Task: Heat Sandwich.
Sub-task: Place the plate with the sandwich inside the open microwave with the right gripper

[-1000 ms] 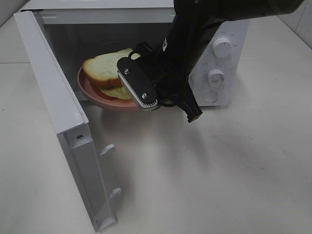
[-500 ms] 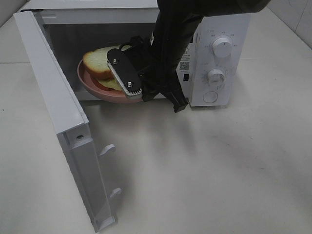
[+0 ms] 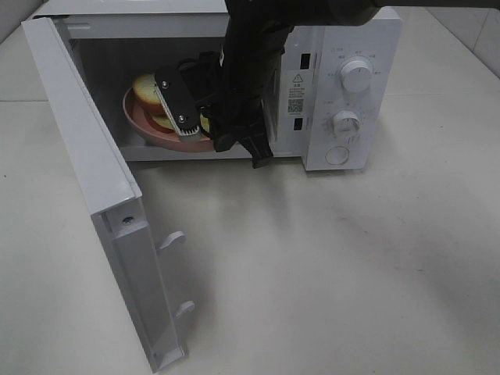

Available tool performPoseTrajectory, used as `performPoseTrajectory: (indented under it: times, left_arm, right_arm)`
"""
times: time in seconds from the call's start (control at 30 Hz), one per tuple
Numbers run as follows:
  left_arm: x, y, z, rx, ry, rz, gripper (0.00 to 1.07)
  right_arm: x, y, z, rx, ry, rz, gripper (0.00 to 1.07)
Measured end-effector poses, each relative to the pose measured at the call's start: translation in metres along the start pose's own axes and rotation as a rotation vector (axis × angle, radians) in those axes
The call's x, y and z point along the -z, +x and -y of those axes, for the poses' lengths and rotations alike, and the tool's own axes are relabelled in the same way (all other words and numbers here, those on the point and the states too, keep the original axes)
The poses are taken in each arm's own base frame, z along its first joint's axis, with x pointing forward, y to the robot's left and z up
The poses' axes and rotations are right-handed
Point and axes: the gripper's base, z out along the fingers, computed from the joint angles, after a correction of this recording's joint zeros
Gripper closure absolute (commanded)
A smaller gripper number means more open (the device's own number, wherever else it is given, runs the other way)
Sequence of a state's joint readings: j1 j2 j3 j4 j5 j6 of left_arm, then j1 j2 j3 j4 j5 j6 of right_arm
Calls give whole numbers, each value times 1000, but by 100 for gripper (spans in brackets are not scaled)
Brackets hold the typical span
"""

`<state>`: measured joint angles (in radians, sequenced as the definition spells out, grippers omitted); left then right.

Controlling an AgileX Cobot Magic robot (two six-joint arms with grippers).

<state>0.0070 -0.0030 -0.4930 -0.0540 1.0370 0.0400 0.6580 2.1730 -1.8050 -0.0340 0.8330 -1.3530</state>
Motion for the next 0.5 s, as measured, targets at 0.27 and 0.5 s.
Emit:
performPoseTrajectory:
  times: [0.27, 0.5]
  left_arm:
    - [0, 0, 0, 0, 0, 0, 3]
    - [0, 0, 0, 0, 0, 0, 3]
  right_arm:
    - [-7, -1, 12, -34, 16, -18, 107]
    - [-16, 4, 21, -67, 23, -27, 107]
